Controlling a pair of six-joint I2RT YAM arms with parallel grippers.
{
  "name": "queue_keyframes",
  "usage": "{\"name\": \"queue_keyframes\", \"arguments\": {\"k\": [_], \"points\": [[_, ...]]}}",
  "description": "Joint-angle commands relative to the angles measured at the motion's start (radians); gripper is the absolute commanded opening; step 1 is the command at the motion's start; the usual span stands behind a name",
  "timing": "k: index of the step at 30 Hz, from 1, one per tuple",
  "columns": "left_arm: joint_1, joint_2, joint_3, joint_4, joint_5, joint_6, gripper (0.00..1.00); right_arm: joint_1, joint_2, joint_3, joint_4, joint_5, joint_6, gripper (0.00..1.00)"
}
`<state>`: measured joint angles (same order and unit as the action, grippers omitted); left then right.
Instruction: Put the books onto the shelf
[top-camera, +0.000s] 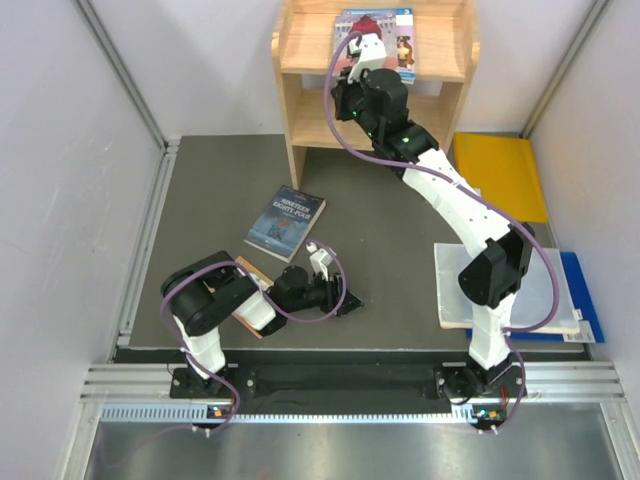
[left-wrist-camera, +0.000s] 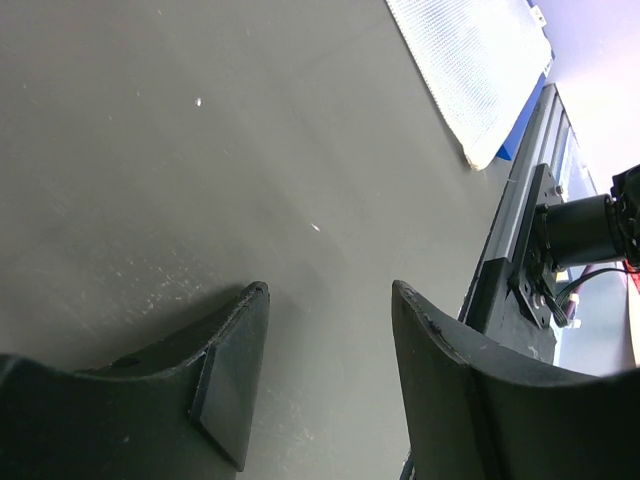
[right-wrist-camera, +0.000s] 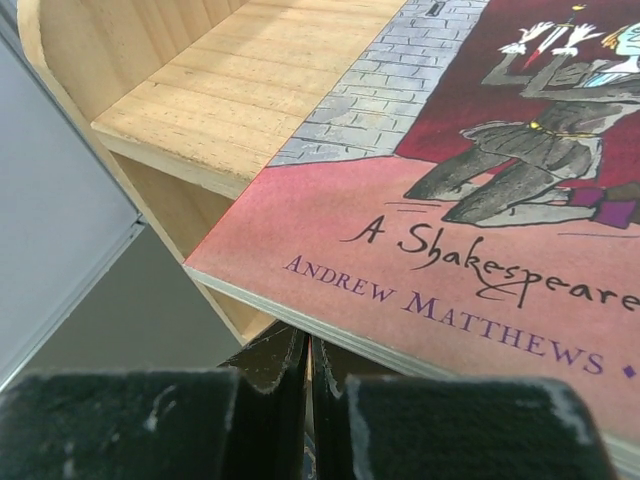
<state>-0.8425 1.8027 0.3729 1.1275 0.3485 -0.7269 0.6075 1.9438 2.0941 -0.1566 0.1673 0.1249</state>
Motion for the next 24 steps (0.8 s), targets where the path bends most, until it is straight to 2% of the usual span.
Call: {"name": "queue_keyframes", "arguments": {"k": [1, 10, 14, 16, 17, 18, 20, 21, 23, 24], "points": [[-0.004, 0.021, 0.014, -0.021, 0.009, 0.017, 0.58, -0.037, -0.06, -0.023, 0.066, -0.015, 0.013, 0.0], [-0.004, 0.027, 0.029, -0.032, 0.024, 0.027, 0.57, -0.037, -0.147, -0.202, 0.097, -0.121, 0.05, 0.0], [-0.004, -0.067, 0.081, -0.161, 0.026, 0.087, 0.54, -0.031, -0.25, -0.337, 0.12, -0.199, 0.07, 0.0], [-0.004, -0.142, 0.112, -0.325, 0.004, 0.16, 0.52, -0.022, -0.299, -0.428, 0.135, -0.216, 0.062, 0.0], [-0.003, -0.225, 0.165, -0.41, -0.047, 0.19, 0.47, -0.015, -0.353, -0.454, 0.135, -0.215, 0.047, 0.0], [-0.003, -0.268, 0.199, -0.563, -0.072, 0.257, 0.45, -0.014, -0.382, -0.485, 0.14, -0.212, 0.041, 0.0], [-0.001, -0.375, 0.32, -0.72, -0.161, 0.326, 0.38, -0.012, -0.474, -0.561, 0.149, -0.201, 0.024, 0.0], [0.005, -0.403, 0.364, -0.856, -0.198, 0.38, 0.29, -0.014, -0.503, -0.581, 0.149, -0.187, 0.013, 0.0], [0.016, -0.459, 0.484, -0.949, -0.287, 0.426, 0.19, -0.014, -0.586, -0.624, 0.149, -0.141, -0.013, 0.0], [0.038, -0.47, 0.518, -0.984, -0.305, 0.452, 0.07, -0.014, -0.609, -0.635, 0.17, -0.126, -0.024, 0.0]]}}
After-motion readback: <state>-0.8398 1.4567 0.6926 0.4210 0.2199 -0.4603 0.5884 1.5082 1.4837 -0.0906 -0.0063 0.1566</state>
